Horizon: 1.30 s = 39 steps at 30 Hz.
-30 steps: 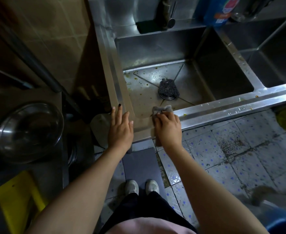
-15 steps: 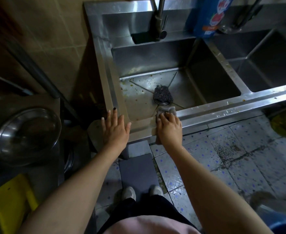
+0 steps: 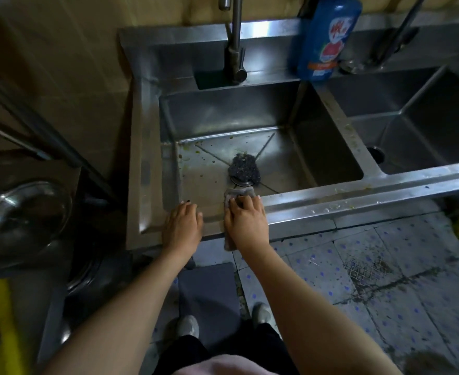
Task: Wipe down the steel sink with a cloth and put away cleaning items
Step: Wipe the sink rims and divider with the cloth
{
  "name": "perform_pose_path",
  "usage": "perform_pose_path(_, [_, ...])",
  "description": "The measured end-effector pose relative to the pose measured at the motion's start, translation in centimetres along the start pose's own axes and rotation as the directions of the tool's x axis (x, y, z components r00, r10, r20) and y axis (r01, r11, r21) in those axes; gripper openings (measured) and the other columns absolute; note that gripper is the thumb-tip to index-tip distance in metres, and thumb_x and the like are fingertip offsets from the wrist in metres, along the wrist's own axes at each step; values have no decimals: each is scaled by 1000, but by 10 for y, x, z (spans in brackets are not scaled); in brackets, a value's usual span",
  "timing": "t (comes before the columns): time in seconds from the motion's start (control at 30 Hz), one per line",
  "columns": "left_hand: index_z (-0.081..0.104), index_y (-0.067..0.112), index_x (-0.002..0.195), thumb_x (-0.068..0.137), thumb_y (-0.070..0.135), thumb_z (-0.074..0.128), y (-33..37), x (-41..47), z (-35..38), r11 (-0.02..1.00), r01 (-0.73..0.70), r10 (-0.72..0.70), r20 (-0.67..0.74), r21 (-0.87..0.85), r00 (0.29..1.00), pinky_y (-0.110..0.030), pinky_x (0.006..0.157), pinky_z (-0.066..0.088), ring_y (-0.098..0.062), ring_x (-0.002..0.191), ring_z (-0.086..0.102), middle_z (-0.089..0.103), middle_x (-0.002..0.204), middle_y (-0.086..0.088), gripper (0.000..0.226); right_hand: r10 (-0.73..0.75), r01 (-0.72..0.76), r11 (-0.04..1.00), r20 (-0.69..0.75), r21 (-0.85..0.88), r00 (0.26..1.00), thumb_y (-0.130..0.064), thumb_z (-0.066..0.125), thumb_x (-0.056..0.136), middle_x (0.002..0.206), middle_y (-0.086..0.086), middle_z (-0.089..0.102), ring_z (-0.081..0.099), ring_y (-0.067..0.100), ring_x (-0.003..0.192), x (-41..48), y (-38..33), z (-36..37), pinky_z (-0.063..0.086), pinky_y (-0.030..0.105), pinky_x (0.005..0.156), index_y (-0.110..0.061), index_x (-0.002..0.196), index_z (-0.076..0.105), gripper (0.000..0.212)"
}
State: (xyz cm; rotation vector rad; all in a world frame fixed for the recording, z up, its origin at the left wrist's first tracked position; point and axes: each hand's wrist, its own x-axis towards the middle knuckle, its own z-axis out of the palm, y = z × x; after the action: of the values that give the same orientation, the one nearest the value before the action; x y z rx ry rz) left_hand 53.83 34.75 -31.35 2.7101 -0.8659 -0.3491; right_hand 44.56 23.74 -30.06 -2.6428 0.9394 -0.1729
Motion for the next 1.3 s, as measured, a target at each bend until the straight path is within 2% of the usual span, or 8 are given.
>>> perform_pose_path(0.13, [51, 10, 124, 97, 27, 33, 26, 1, 6, 1000, 22, -22, -27, 10, 999, -38, 106, 30, -26, 124, 44, 53, 131, -9, 36, -35, 35, 999, 14, -3, 999, -29, 43, 93, 115, 15, 60, 46, 37, 116, 7, 35, -13, 14, 37, 116, -9, 114, 65, 36])
perform_pose_path(0.37, [48, 6, 128, 98, 24, 35, 66, 7, 16, 998, -68, 68, 21, -4, 997, -35, 110, 25, -25, 133, 36, 48, 137, -14, 38, -9, 11, 1000, -68, 22, 998, -22, 52, 92, 107, 21, 62, 51, 43, 110, 9, 82, -32, 36, 47, 106, -4, 106, 69, 28])
perform_pose_path(0.53, [45, 12, 131, 98, 32, 29, 82, 21, 27, 988, -150, 146, 117, 29, 982, -34, 113, 18, -21, 135, 33, 45, 140, -10, 41, 12, -12, 999, -27, -32, 1000, -26, 41, 97, 122, 20, 55, 42, 39, 121, 13, 108, -39, 25, 45, 113, -5, 116, 63, 35])
perform_pose_path(0.77, [50, 17, 122, 97, 35, 25, 79, 23, 34, 978, -181, 174, 76, 107, 982, -35, 108, 26, -21, 117, 49, 57, 125, -4, 40, 109, -108, 993, 10, -46, 994, -27, 33, 100, 137, 15, 41, 24, 35, 133, 11, 104, -37, 7, 39, 118, -9, 128, 54, 39])
perform_pose_path(0.9, [49, 17, 126, 98, 33, 25, 78, 23, 37, 979, -175, 168, 74, 101, 983, -35, 106, 26, -21, 118, 49, 56, 127, -3, 40, 118, -117, 992, 13, -55, 993, -18, 44, 95, 126, 22, 50, 36, 42, 126, 8, 74, -26, 18, 44, 115, -1, 121, 58, 34])
perform_pose_path(1.0, [51, 17, 125, 98, 29, 28, 79, 24, 36, 981, -174, 169, 63, 87, 984, -34, 106, 26, -22, 117, 49, 57, 127, -3, 37, 117, -118, 993, -38, -11, 992, -10, 65, 81, 105, 25, 62, 55, 47, 104, 6, 56, -20, 41, 50, 101, 2, 104, 68, 26])
perform_pose_path(1.1, [53, 17, 122, 96, 26, 32, 79, 24, 35, 983, -161, 158, 46, 84, 986, -33, 105, 26, -23, 115, 50, 58, 124, -4, 35, 82, -79, 996, -82, 37, 993, -10, 69, 79, 101, 25, 63, 58, 46, 97, 8, 61, -22, 48, 52, 93, 0, 104, 69, 27])
perform_pose_path(1.3, [54, 18, 115, 96, 31, 29, 79, 23, 35, 979, -166, 161, 51, 115, 986, -35, 103, 28, -24, 109, 52, 61, 117, -4, 34, 208, -207, 977, -10, 52, 978, -25, 49, 95, 133, 18, 46, 37, 40, 121, 19, 112, -41, 20, 44, 111, -14, 125, 59, 34])
